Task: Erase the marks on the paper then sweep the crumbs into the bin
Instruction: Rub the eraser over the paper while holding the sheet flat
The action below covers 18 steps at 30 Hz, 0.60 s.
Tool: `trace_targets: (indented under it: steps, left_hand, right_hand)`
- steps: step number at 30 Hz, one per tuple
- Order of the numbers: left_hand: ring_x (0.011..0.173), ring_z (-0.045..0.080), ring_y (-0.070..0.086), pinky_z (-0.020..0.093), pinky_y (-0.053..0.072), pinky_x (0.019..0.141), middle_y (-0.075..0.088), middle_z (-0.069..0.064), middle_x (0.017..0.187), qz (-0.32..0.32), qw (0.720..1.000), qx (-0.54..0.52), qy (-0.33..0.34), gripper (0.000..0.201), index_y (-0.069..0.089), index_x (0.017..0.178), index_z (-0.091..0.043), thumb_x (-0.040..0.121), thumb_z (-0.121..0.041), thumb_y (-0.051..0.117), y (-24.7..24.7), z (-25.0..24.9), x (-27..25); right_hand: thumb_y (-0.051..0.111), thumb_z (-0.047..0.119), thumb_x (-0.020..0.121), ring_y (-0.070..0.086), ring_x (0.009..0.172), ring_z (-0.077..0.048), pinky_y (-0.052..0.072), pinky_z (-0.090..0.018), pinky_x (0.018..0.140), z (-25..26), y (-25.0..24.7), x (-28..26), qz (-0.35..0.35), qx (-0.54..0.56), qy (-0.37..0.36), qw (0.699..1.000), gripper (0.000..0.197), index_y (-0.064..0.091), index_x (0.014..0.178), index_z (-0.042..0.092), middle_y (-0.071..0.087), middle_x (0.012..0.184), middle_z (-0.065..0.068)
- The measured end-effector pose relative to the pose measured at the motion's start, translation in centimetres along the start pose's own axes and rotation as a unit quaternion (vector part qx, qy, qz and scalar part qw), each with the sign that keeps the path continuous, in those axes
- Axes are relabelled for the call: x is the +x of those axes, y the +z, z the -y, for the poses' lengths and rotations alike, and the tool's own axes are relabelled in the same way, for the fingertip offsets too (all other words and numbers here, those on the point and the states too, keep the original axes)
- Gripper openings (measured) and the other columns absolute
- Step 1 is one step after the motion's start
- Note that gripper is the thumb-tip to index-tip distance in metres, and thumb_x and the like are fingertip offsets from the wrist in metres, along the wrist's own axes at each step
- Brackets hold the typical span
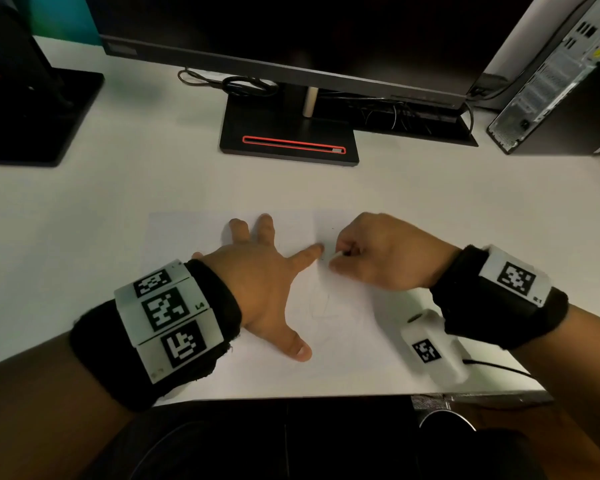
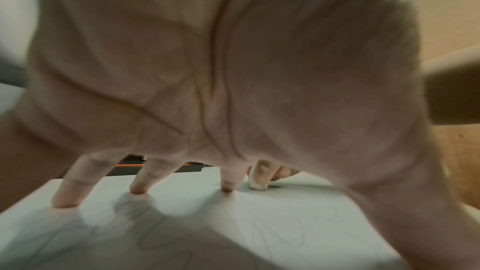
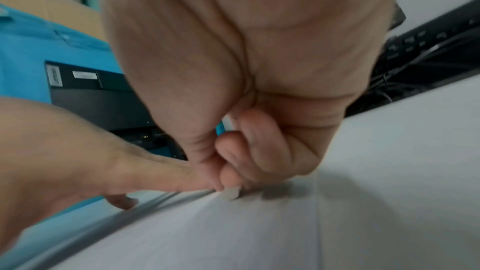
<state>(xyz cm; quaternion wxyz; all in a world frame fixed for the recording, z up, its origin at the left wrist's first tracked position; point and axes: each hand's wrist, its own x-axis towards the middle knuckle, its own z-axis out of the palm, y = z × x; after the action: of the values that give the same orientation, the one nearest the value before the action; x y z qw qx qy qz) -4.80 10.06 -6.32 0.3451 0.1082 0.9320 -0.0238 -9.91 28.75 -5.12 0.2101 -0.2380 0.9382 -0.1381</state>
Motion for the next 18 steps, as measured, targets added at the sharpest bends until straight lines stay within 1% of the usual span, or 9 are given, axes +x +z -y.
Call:
trace_targets:
  steps: [2, 5, 7, 9, 10, 12, 14, 16, 18]
  left_hand:
    - [0.144, 0.047, -0.014, 0.061, 0.042, 0.104, -0.030, 0.008, 0.158, 0.000, 1.000, -0.001, -0.002, 0.138, -0.027, 0.144, -0.058, 0.051, -0.089, 0.071, 0.0, 0.0, 0.0]
    - [0.144, 0.047, -0.012, 0.061, 0.043, 0.102, -0.029, 0.008, 0.158, 0.000, 1.000, -0.002, -0.002, 0.138, -0.026, 0.144, -0.058, 0.051, -0.088, 0.071, 0.0, 0.0, 0.0]
    - [0.144, 0.047, -0.011, 0.060, 0.044, 0.102, -0.029, 0.007, 0.158, -0.001, 1.000, -0.001, -0.001, 0.138, -0.026, 0.145, -0.057, 0.051, -0.088, 0.071, 0.0, 0.0, 0.0]
    - [0.144, 0.046, -0.012, 0.060, 0.043, 0.103, -0.028, 0.007, 0.158, -0.003, 1.000, -0.002, -0.001, 0.138, -0.025, 0.145, -0.057, 0.051, -0.089, 0.071, 0.1, 0.1, 0.0]
    - [0.144, 0.045, -0.012, 0.061, 0.043, 0.103, -0.028, 0.007, 0.158, -0.003, 1.000, -0.003, -0.001, 0.137, -0.024, 0.145, -0.057, 0.051, -0.089, 0.071, 0.1, 0.1, 0.0]
    - [0.145, 0.046, -0.014, 0.062, 0.042, 0.103, -0.029, 0.007, 0.158, -0.001, 1.000, -0.007, -0.002, 0.137, -0.023, 0.145, -0.058, 0.050, -0.088, 0.071, 0.1, 0.1, 0.0]
    - [0.145, 0.046, -0.014, 0.062, 0.042, 0.103, -0.030, 0.008, 0.158, -0.001, 1.000, -0.006, -0.002, 0.138, -0.024, 0.144, -0.058, 0.049, -0.089, 0.071, 0.1, 0.1, 0.1]
    - [0.145, 0.047, -0.015, 0.062, 0.041, 0.104, -0.031, 0.008, 0.158, -0.002, 1.000, -0.004, -0.001, 0.138, -0.025, 0.144, -0.058, 0.049, -0.089, 0.071, 0.2, 0.1, 0.2]
    - [0.145, 0.047, -0.014, 0.063, 0.041, 0.104, -0.029, 0.008, 0.158, -0.004, 1.000, -0.005, 0.001, 0.137, -0.024, 0.144, -0.058, 0.049, -0.089, 0.071, 0.2, 0.2, 0.1]
  right_hand:
    - [0.064, 0.029, 0.094, 0.049, 0.057, -0.016, 0.040, -0.028, 0.054, 0.2, 0.1, 0.3, -0.018, -0.002, 0.001, 1.000, 0.033, 0.065, 0.075, 0.002, 0.059, 0.065, -0.006]
    - [0.064, 0.026, 0.092, 0.044, 0.055, -0.015, 0.039, -0.028, 0.054, 1.4, 0.8, -0.1, 0.026, -0.007, -0.041, 0.999, 0.033, 0.061, 0.075, -0.002, 0.056, 0.064, -0.011]
    - [0.064, 0.026, 0.093, 0.041, 0.055, -0.015, 0.037, -0.030, 0.055, 1.0, 0.2, 0.4, 0.012, 0.008, -0.015, 1.000, 0.036, 0.059, 0.073, -0.003, 0.050, 0.062, -0.008]
    - [0.064, 0.028, 0.093, 0.044, 0.057, -0.018, 0.038, -0.030, 0.055, 0.6, -0.2, 0.9, -0.018, 0.010, 0.009, 1.000, 0.036, 0.060, 0.071, -0.001, 0.052, 0.062, -0.007]
    - [0.064, 0.028, 0.092, 0.047, 0.058, -0.019, 0.039, -0.031, 0.055, 0.7, 0.0, 0.9, -0.019, 0.004, 0.001, 1.000, 0.034, 0.061, 0.072, 0.000, 0.056, 0.063, -0.008]
    - [0.064, 0.028, 0.092, 0.046, 0.057, -0.017, 0.039, -0.027, 0.055, 1.3, 0.5, 0.5, 0.014, -0.005, -0.029, 0.999, 0.033, 0.062, 0.075, 0.000, 0.059, 0.066, -0.011]
    - [0.064, 0.028, 0.093, 0.042, 0.055, -0.015, 0.037, -0.027, 0.054, 1.4, 0.3, 0.5, 0.027, 0.002, -0.031, 0.999, 0.036, 0.061, 0.074, -0.002, 0.052, 0.063, -0.010]
    - [0.063, 0.029, 0.094, 0.043, 0.056, -0.017, 0.037, -0.029, 0.055, 0.8, -0.2, 0.9, -0.006, 0.012, 0.001, 1.000, 0.038, 0.062, 0.073, -0.003, 0.052, 0.062, -0.009]
    - [0.063, 0.029, 0.093, 0.046, 0.056, -0.017, 0.040, -0.030, 0.055, 0.9, 0.0, 1.0, -0.019, 0.004, -0.003, 1.000, 0.035, 0.065, 0.074, 0.000, 0.058, 0.065, -0.011]
